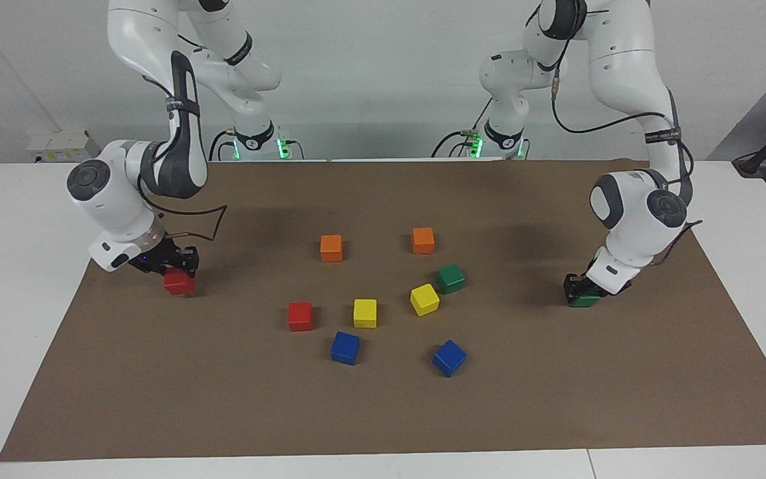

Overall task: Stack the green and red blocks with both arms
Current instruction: 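Set down the green cube with the left gripper while the right gripper sets the red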

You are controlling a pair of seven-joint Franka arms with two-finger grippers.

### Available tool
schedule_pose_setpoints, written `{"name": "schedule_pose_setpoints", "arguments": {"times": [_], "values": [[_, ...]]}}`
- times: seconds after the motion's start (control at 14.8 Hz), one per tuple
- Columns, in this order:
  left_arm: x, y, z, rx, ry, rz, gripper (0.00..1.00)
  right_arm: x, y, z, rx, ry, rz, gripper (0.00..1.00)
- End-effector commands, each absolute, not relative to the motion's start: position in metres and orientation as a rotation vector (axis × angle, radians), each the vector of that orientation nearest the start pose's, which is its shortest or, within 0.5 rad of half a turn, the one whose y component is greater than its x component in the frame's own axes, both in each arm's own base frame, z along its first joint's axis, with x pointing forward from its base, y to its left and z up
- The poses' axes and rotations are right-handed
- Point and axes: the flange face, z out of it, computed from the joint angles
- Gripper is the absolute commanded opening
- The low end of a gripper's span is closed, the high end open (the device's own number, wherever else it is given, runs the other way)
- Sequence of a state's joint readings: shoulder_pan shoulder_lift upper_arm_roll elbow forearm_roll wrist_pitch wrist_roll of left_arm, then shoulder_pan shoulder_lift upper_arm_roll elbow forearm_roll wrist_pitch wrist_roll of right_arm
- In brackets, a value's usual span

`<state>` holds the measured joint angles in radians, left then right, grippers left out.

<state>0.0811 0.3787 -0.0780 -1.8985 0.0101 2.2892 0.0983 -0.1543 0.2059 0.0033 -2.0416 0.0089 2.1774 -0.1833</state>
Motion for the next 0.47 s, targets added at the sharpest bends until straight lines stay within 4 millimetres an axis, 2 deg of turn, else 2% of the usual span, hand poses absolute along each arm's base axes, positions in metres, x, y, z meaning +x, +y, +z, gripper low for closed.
{"name": "schedule_pose_setpoints", "arguments": {"times": [0.0,0.2,0.41], "values": [[0.622,0.003,0.307,-3.141,0.166,-0.055,1.00,0.570,-0.085,0.331,-3.127,-0.015,0.067,0.00],[0.625,0.006,0.311,-3.142,0.157,-0.062,1.00,0.573,-0.081,0.325,-3.129,0.033,0.053,0.00],[0.632,0.018,0.335,-3.138,0.129,-0.098,1.00,0.574,-0.081,0.323,-3.129,0.035,0.056,0.00]]}}
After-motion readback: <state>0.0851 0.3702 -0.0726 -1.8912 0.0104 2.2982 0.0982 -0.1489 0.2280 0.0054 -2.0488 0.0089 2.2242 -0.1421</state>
